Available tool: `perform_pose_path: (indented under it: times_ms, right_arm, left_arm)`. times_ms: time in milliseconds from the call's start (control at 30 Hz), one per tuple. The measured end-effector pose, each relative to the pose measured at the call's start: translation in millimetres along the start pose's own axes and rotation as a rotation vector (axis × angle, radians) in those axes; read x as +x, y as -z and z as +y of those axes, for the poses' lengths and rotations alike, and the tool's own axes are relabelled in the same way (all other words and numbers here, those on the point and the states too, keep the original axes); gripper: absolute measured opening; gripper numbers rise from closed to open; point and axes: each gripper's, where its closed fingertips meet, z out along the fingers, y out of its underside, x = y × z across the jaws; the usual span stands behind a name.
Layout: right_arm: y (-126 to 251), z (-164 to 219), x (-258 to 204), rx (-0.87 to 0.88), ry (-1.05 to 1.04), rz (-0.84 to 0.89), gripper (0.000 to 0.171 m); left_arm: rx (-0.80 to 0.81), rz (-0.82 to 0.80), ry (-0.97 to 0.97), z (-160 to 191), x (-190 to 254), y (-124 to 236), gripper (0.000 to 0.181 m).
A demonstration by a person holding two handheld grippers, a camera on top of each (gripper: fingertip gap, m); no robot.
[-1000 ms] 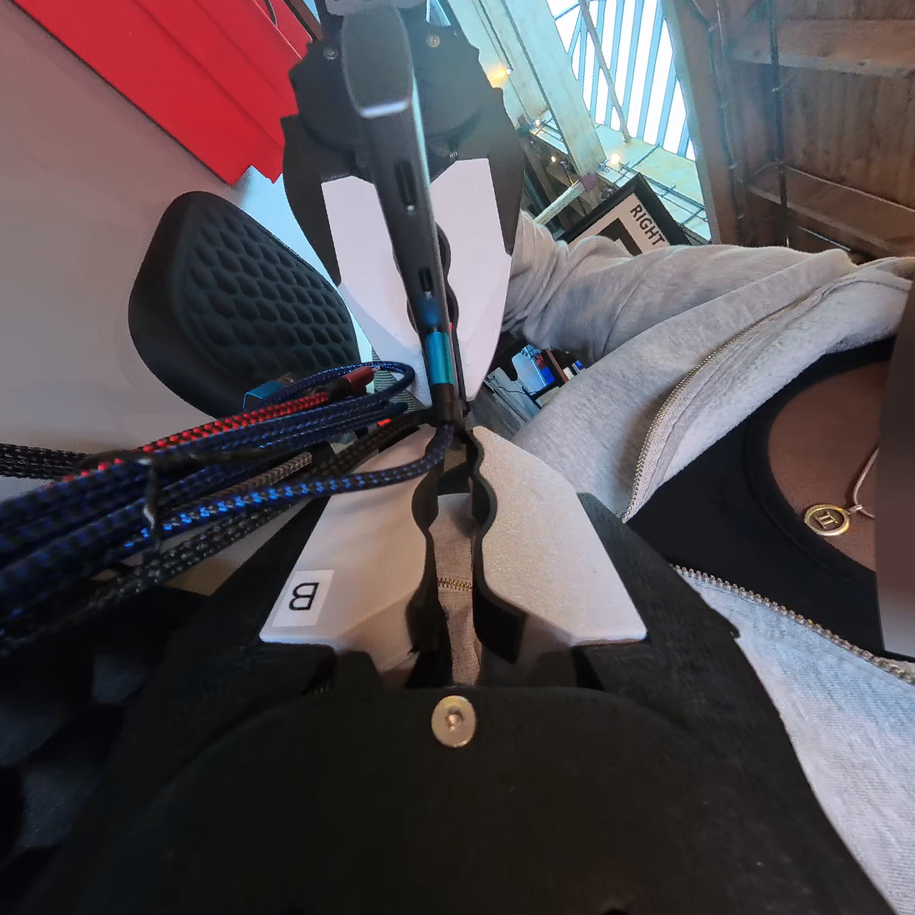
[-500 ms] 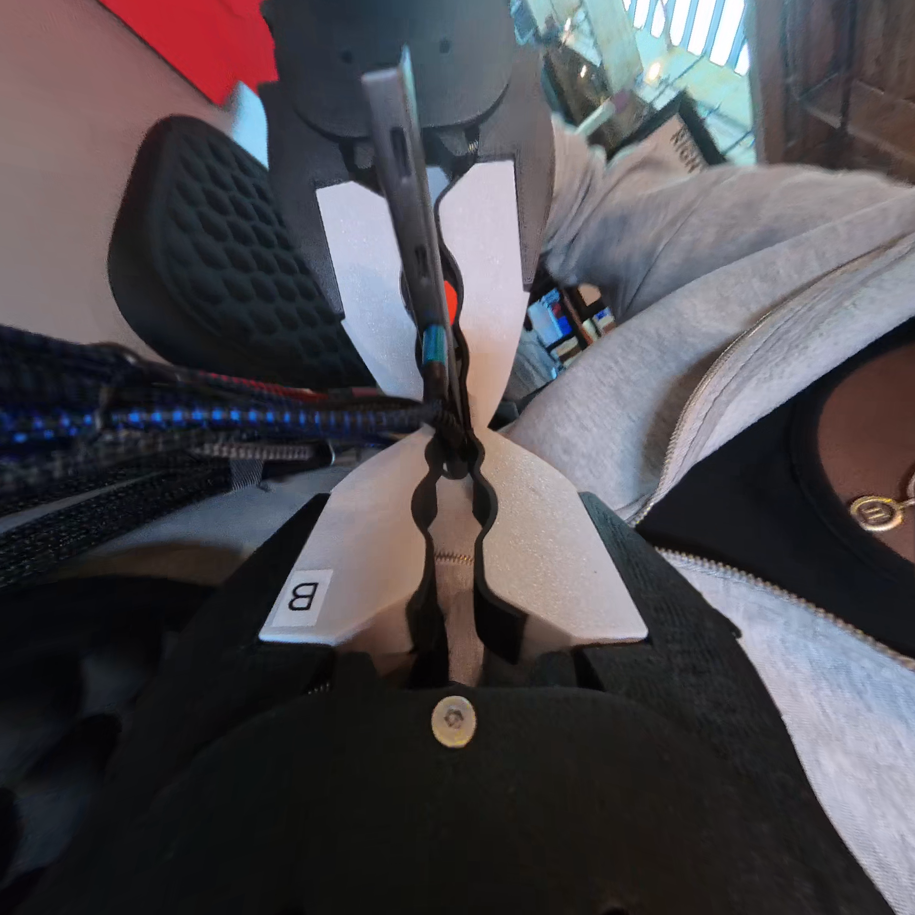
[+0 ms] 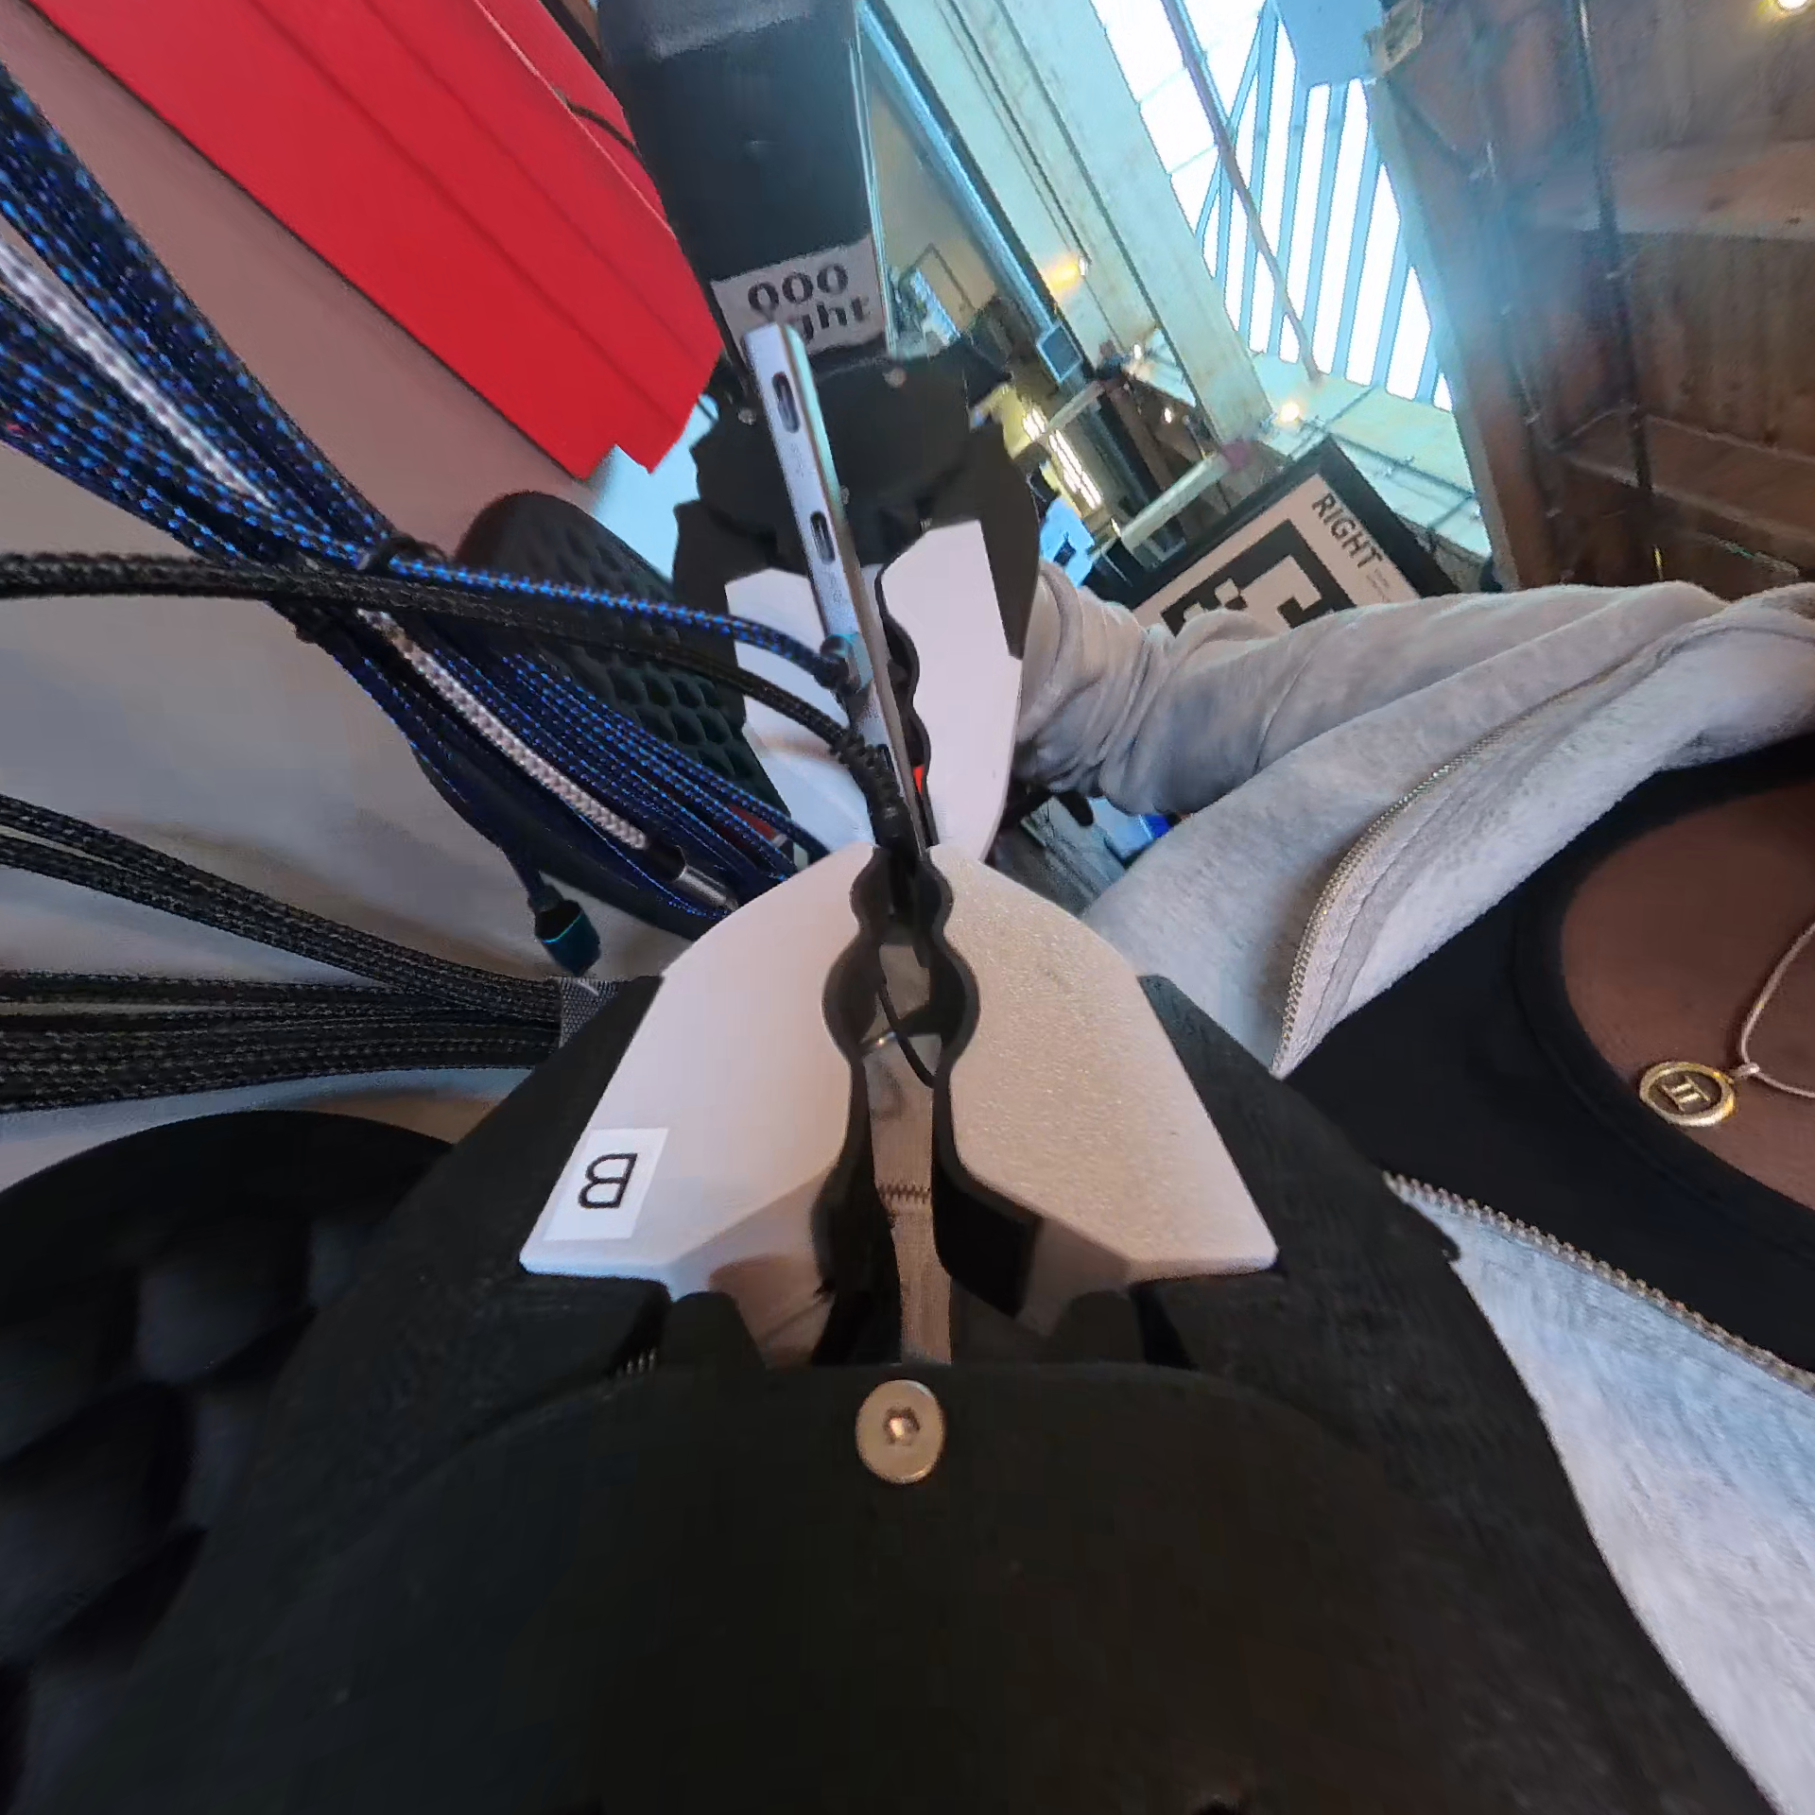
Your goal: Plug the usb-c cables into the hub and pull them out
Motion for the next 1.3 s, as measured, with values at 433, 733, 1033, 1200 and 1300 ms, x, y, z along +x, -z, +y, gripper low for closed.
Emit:
perform_pose_path:
  times_ms: [433,733,1033,1200,1300]
  right_arm:
    - [-9,-8,5,0.039,-0.021,-0.013,0.009]
    - [-10,-17,4,0.083,0.000,-0.008,0.010]
    - [36,-62,-10,0.118,0.392,0.404,0.010]
    - [78,-87,-39,0.094,0.629,0.685,0.010]
    - [113,-110,-63,0.141,0.727,0.828,0.010]
  left_arm:
    - [0.031,-0.059,-0.042,-8,-8,2,0.006]
    - [0.102,-0.095,-0.083,-15,-9,7,0.006]
    - [0.844,-0.068,-0.406,-90,12,85,0.055]
    - [1.001,-0.077,-0.489,-87,25,109,0.054]
    - [0.997,-0.077,-0.448,-89,19,109,0.054]
